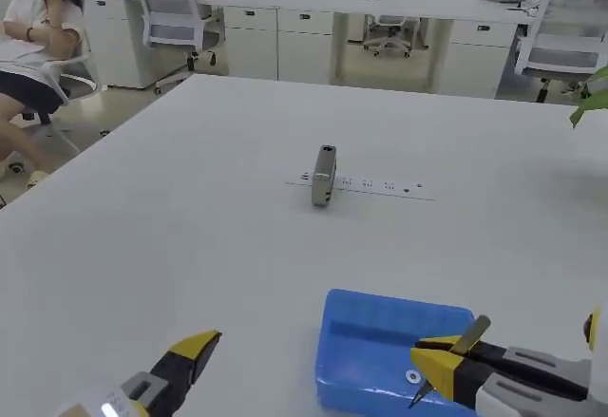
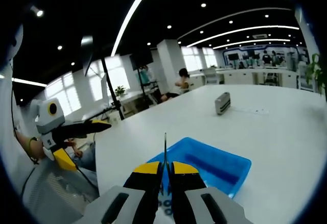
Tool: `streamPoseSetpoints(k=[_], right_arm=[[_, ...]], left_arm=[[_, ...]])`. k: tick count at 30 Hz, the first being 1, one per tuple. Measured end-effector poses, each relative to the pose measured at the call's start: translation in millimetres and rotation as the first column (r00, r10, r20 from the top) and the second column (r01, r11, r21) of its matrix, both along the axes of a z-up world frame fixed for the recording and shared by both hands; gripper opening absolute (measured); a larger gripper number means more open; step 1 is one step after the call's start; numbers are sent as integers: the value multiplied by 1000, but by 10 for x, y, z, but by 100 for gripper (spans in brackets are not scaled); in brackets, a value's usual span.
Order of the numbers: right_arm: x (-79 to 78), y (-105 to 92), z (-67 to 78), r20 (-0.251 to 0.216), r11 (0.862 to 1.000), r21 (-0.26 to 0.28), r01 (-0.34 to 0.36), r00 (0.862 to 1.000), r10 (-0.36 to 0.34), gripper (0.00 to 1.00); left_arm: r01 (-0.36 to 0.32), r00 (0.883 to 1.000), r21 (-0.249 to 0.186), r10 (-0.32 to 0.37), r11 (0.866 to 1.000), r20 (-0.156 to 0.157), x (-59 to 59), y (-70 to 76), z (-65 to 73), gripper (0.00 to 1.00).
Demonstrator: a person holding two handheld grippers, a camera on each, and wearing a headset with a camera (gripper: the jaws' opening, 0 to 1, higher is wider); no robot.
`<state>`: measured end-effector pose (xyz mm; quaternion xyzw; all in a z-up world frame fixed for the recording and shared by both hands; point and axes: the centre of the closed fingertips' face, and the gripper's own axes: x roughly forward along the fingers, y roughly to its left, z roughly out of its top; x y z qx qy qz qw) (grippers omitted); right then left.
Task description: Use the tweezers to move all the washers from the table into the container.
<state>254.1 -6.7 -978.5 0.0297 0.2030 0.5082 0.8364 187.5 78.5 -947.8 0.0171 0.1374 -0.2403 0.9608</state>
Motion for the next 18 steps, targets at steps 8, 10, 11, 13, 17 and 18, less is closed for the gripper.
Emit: streamPoseSetpoints(k=[8, 10, 11, 13, 17, 18], right_arm=[[-52, 21, -54, -1, 1000, -19, -17, 1000, 17, 3], [-72, 32, -76, -5, 999, -24, -23, 1000, 23, 3], [-79, 35, -88, -6, 999, -27, -25, 1000, 25, 3], [-89, 36, -125, -7, 999, -37, -30, 1000, 29, 3], [-119, 36, -197, -15, 998, -56, -38, 999, 37, 3], [-128, 35, -213, -17, 997, -61, -40, 999, 39, 3]], left_arm=[[1, 1000, -2, -1, 1000, -3, 1, -3, -6, 90], [-1, 1000, -2, 1, 1000, -5, 2, 1, -9, 90], [-3, 1000, -1, 3, 1000, -5, 3, 4, -10, 90], [-4, 1000, 0, 4, 1000, -6, 3, 9, -12, 90], [-5, 1000, -1, 5, 1000, -8, 4, 11, -15, 90], [-5, 1000, 0, 5, 1000, -6, 5, 12, -13, 90]])
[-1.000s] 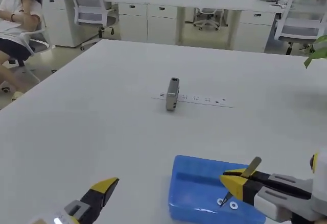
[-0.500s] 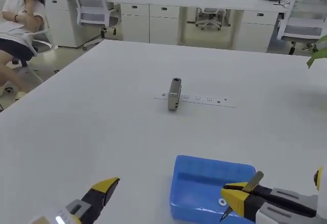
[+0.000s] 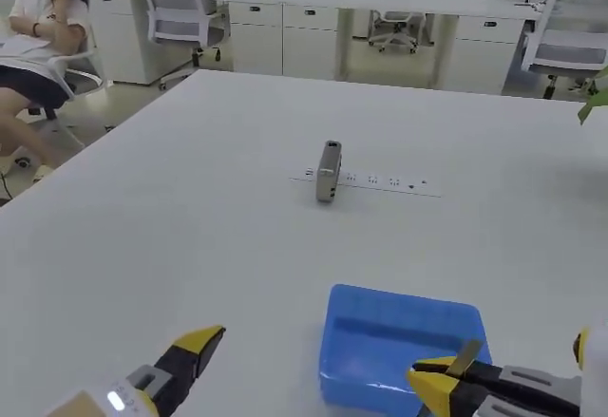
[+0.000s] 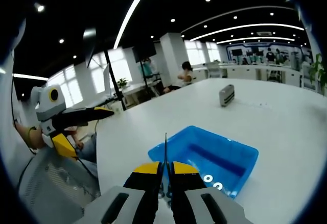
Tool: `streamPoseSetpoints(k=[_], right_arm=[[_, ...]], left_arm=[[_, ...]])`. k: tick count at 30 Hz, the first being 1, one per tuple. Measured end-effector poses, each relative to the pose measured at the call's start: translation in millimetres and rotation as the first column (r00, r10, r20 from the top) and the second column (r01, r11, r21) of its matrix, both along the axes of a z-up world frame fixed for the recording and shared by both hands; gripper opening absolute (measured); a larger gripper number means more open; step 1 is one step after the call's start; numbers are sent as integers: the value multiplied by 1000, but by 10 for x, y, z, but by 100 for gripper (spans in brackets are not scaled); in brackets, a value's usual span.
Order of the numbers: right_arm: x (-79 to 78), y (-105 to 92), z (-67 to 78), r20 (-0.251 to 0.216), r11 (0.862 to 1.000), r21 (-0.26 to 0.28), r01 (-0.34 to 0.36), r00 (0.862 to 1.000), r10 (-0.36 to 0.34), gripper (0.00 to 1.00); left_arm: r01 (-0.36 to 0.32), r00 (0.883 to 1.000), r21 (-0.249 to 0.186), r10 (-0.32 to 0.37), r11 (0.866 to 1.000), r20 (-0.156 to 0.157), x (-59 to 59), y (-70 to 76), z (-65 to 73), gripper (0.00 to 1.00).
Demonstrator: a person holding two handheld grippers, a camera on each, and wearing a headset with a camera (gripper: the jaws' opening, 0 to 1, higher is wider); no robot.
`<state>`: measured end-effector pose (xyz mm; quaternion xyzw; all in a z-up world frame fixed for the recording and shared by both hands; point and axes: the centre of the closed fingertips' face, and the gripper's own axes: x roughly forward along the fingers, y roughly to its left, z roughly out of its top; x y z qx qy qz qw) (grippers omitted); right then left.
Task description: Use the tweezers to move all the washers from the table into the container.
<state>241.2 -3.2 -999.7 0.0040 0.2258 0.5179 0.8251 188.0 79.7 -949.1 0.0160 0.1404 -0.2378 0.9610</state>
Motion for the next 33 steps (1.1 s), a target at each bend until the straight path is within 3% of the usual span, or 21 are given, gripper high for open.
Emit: streamPoseSetpoints(k=[12, 25, 33], right_arm=[[-15, -60, -122, 13, 998, -61, -8, 1000, 9, 3], [-54, 1, -204, -10, 997, -66, -32, 999, 31, 4], [-38, 28, -215, 11, 996, -76, -54, 998, 55, 4]], left_arm=[[2, 1000, 1, -2, 1000, 0, -5, -3, 1, 89], [0, 1000, -2, 0, 1000, -1, -6, 4, 3, 89], [3, 1000, -1, -3, 1000, -4, -7, -1, -2, 88]])
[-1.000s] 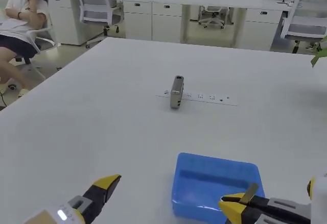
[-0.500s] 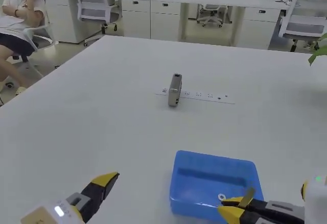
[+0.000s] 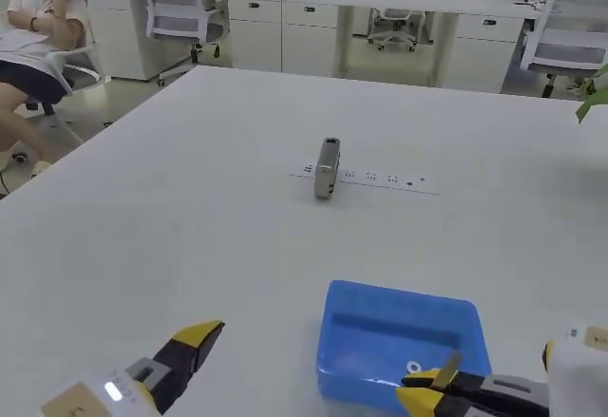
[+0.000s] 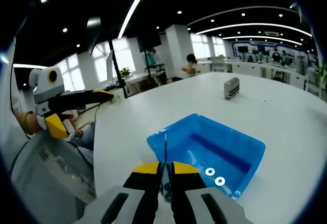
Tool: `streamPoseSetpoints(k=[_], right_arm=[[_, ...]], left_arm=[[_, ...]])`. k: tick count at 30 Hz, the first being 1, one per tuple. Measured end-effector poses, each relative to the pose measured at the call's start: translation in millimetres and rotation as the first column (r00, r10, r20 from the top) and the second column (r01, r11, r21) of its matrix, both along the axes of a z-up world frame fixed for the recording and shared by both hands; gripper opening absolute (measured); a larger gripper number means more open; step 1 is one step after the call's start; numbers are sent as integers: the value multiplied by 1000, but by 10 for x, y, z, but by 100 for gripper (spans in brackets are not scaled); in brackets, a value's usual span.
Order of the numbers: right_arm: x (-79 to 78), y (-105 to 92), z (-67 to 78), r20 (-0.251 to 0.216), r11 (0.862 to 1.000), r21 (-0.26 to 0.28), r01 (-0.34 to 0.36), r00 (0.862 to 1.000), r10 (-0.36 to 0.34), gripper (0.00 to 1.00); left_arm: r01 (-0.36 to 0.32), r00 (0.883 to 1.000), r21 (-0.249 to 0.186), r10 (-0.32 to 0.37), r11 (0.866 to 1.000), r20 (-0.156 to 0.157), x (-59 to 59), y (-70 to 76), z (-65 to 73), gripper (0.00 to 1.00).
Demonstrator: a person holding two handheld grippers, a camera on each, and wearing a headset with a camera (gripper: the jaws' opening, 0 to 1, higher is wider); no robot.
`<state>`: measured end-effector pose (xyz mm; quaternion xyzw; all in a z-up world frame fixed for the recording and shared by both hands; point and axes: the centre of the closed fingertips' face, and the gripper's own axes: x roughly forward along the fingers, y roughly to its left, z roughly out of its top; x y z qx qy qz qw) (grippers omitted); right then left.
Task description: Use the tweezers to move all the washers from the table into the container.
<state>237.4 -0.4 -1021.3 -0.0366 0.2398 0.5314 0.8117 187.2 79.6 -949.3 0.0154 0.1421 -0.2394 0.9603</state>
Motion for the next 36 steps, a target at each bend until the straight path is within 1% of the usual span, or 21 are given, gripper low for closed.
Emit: streamPoseSetpoints(k=[1, 4, 6, 7, 9, 13, 16, 17, 18, 20, 24, 27, 29, 31, 36], right_arm=[[-3, 3, 0, 2, 1000, -2, -3, 1000, 3, 4], [-51, 26, 1, 31, 999, -19, -32, 999, 33, 4], [-107, 52, -13, 45, 997, -32, -64, 997, 66, 4], [-127, 54, -44, 56, 995, -54, -82, 995, 85, 4], [-151, 58, -77, 70, 992, -84, -94, 992, 100, 4], [-137, 69, -51, 104, 991, -91, -99, 989, 109, 4], [-140, 76, -102, 120, 986, -122, -116, 984, 131, 4], [-144, 79, -122, 119, 984, -128, -120, 984, 136, 4], [-141, 86, -101, 114, 987, -107, -117, 985, 129, 4], [-118, 81, -96, 102, 991, -87, -99, 989, 108, 4], [-109, 57, -91, 93, 994, -71, -86, 991, 92, 4], [-142, 60, -84, 52, 996, -29, -81, 995, 83, 4], [-146, 40, -81, 33, 998, -18, -68, 997, 69, 4], [-178, 34, -80, -3, 998, 5, -62, 998, 62, 4], [-200, 35, -70, 7, 998, 3, -60, 998, 60, 4]], left_arm=[[0, 1000, 0, 0, 1000, -1, 0, 0, -1, 88], [0, 1000, 0, 0, 1000, 0, 1, 1, -1, 88], [-1, 1000, 0, 1, 1000, -1, 2, 3, -3, 88], [-1, 1000, 1, 1, 1000, -1, 3, 4, -3, 88], [3, 1000, -1, -3, 1000, -3, 2, -4, -5, 88], [4, 1000, 2, -4, 1000, -4, 1, -5, -9, 88], [6, 1000, 2, -6, 1000, -4, 2, -9, -9, 88], [7, 1000, 3, -7, 1000, -5, 2, -11, -11, 88], [9, 1000, 5, -8, 1000, -6, 1, -12, -14, 88], [9, 1000, 6, -9, 1000, -6, 1, -13, -13, 88], [6, 1000, 2, -6, 1000, -6, 1, -8, -11, 88], [10, 1000, 3, -10, 1000, -5, -2, -15, -10, 88], [12, 1000, 7, -12, 1000, -6, -5, -20, -13, 88], [14, 1000, 6, -14, 1000, -5, -6, -23, -11, 88], [16, 1000, 6, -16, 1000, -6, -9, -27, -15, 88]])
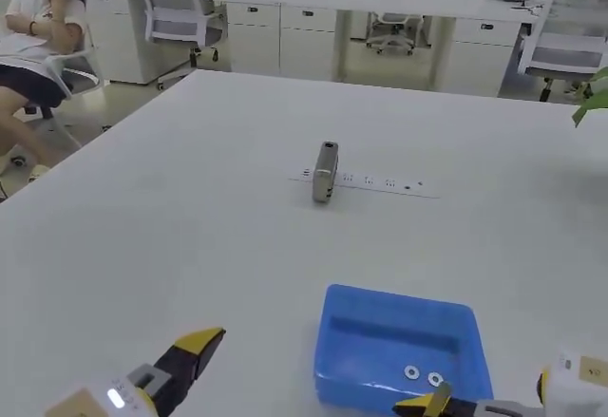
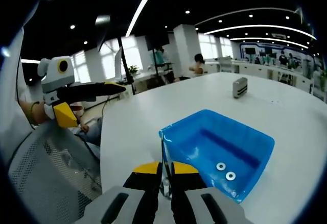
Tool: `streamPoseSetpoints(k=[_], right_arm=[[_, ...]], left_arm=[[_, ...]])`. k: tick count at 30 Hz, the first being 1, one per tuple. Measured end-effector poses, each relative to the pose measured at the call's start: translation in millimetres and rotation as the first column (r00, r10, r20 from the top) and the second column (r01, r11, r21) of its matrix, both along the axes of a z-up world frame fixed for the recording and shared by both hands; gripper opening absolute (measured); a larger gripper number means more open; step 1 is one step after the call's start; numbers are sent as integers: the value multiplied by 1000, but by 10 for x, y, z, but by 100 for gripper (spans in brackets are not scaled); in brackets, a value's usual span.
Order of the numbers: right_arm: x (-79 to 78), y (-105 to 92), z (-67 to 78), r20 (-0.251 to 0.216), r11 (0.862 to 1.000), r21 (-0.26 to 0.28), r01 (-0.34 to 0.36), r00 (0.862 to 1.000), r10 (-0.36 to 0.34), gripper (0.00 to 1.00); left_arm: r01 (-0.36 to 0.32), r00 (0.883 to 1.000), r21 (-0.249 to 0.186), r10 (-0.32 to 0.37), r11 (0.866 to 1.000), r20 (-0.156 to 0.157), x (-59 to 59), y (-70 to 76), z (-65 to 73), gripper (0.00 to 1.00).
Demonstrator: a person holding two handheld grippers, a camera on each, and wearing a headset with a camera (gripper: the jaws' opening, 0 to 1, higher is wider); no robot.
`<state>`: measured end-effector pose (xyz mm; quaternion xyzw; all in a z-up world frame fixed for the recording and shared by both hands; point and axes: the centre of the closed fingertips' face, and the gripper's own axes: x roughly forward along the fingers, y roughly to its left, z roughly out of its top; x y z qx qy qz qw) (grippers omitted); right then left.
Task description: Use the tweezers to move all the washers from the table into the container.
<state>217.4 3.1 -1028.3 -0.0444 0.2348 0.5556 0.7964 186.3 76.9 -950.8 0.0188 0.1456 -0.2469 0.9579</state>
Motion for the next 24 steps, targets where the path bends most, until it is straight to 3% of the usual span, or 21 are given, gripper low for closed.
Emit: streamPoseSetpoints(k=[5, 13, 18, 21, 24], right_arm=[[30, 16, 12, 17, 1000, -1, 6, 1000, -6, 4], [-44, 35, -12, 33, 999, -26, -22, 999, 23, 4], [-82, 57, -25, 132, 994, -89, -61, 989, 73, 3], [-56, 41, -24, 130, 995, -89, -43, 990, 54, 2], [-12, -3, -10, 79, 999, -35, 11, 997, -8, 2]], left_arm=[[5, 1000, 2, -5, 1000, -2, -4, -8, -5, 88], [-4, 1000, -4, 4, 1000, 4, 2, 10, 5, 88], [-9, 1000, -3, 9, 1000, 6, 6, 19, 9, 88], [-11, 1000, -5, 11, 1000, 6, 6, 22, 9, 88], [-12, 1000, -9, 12, 1000, 7, 5, 23, 13, 87]])
